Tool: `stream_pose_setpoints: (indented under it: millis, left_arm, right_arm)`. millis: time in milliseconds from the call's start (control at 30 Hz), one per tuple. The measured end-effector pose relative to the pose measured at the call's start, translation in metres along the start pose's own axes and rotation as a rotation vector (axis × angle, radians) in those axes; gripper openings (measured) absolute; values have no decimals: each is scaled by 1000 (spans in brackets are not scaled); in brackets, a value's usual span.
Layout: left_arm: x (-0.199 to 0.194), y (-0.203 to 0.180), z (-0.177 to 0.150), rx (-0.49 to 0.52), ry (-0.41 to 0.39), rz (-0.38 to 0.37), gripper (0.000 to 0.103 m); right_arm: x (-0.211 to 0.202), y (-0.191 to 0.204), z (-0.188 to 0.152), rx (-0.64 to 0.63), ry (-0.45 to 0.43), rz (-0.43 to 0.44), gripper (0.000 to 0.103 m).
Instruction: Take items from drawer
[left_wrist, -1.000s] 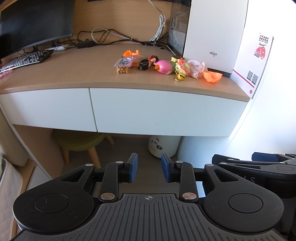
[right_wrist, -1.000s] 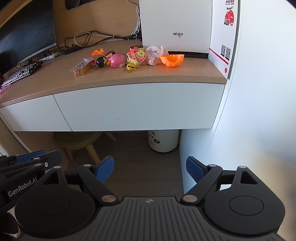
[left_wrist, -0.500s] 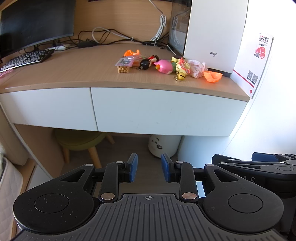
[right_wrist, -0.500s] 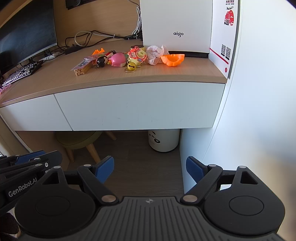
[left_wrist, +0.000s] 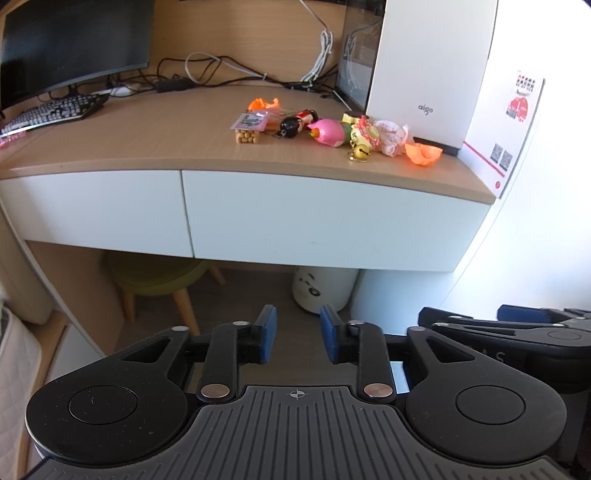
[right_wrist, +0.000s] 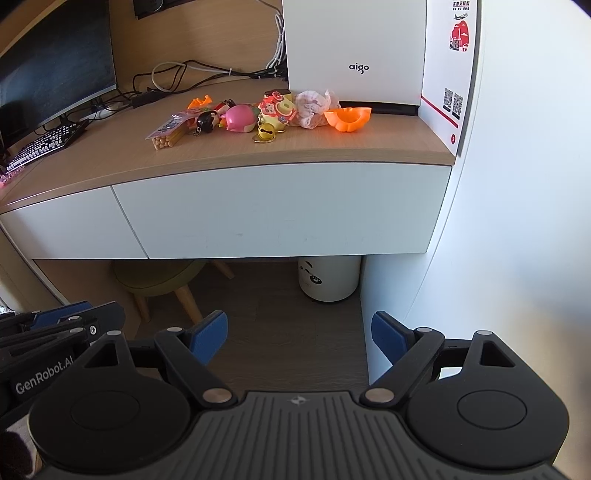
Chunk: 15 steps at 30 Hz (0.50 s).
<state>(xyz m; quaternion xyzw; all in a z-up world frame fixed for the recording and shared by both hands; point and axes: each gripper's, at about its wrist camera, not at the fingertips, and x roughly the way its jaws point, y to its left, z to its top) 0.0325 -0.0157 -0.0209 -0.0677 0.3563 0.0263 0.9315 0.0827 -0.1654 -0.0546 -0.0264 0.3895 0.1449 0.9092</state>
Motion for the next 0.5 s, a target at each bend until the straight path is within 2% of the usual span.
stream_pose_setpoints:
  millis: [167,267,300,333,400,500]
  left_arm:
    - [0,-4,1,-37,-8,-58,16]
    - [1,-10,3,-68,-6,13,16]
    - [3,-14,4,-57,0,46,16]
    - [5,-17,5,-32,7,42,16]
    - [7,-18,8,-8,4,-36,16]
    - [3,-19,13,14,-13,-74,16]
  right_arm:
    - [-2,-1,1,7,-6,-3,86]
    - [-1,-5,3,14,-9,-8,86]
    - [-1,-7,4,18,-10,-9,86]
    - [-1,-9,5,21,-10,-11,86]
    - [1,-14,8,28,-11,-15,86]
    - [3,-20,12,25,-17,-11,86]
